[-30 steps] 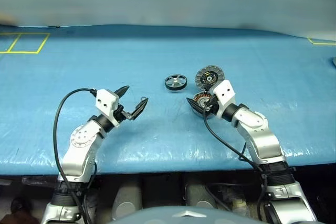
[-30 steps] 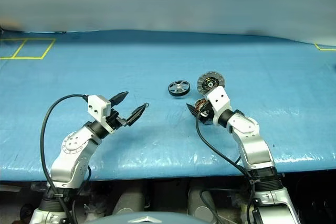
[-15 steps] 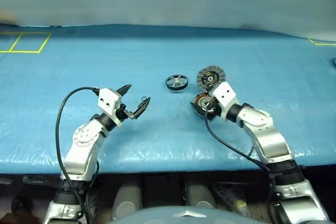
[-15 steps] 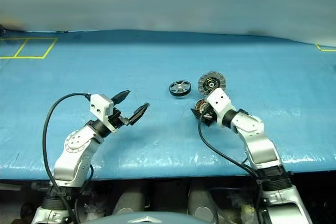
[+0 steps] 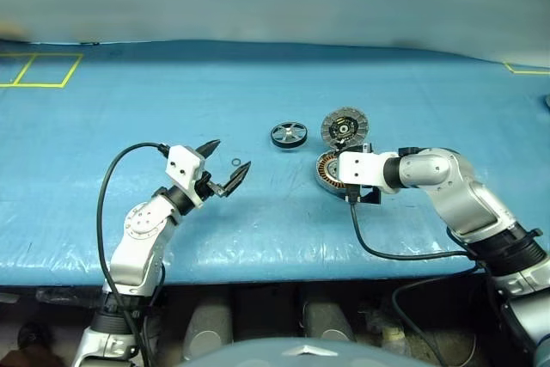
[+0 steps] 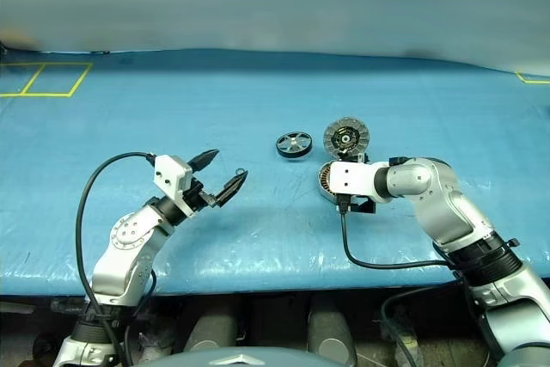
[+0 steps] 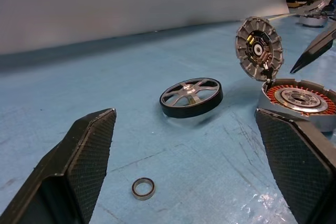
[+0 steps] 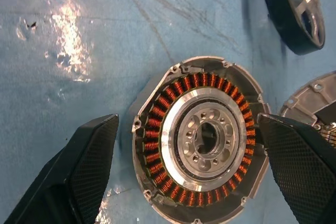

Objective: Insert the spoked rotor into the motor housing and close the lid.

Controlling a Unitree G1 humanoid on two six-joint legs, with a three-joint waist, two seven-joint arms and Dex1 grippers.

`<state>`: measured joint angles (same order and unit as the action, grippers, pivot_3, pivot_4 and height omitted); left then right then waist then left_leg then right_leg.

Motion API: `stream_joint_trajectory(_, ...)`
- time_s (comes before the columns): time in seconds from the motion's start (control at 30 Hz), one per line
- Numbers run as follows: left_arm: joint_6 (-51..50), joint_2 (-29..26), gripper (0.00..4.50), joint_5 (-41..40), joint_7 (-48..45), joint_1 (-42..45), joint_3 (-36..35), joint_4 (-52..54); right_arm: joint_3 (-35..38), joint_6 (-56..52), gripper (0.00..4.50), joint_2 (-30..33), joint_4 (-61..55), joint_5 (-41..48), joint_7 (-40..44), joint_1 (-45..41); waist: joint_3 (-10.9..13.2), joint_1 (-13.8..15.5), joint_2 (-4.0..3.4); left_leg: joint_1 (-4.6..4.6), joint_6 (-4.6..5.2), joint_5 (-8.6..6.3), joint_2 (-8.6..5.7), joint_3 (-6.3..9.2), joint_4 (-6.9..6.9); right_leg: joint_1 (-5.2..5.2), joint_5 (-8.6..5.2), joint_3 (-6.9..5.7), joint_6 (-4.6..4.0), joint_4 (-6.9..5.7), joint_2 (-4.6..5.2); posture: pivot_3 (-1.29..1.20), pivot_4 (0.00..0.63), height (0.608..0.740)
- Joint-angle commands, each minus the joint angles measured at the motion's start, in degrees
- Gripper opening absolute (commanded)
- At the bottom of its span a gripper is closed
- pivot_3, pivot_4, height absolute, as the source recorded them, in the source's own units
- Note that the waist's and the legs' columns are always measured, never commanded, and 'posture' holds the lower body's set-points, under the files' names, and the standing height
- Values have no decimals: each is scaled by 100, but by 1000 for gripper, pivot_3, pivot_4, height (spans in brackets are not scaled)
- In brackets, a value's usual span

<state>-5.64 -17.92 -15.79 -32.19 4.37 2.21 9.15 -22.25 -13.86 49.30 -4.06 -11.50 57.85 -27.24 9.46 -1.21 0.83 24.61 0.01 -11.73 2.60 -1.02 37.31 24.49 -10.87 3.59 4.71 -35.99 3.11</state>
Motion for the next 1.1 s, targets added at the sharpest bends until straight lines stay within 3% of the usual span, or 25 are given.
stream_joint_trajectory(0.03,124,47,4500,46,70,-68,-36,148,-4,327,4454,125,137,-247,181,-233,0,3,0,0,0,0,0,0,-1,1,0,0,0,0,0,0,150,740)
stream_joint_trajectory(0.87,255,76,4500,105,278,-236,-83,94,-187,874,4454,-90,308,-832,737,-129,-1,-1,1,-5,0,0,1,-1,1,-3,1,0,1,-1,0,0,150,740)
stream_joint_trajectory(0.97,248,85,4500,126,285,-244,-95,98,-227,792,3842,-229,522,-864,792,-213,-4,-17,6,-9,0,0,1,-1,1,-5,1,0,1,-2,-1,0,150,740)
stream_joint_trajectory(1.1,253,89,4500,159,297,-231,-108,94,-322,980,2580,-324,880,-1094,649,-326,-6,-17,10,-15,0,0,2,-3,4,-11,2,0,1,-3,-1,0,150,740)
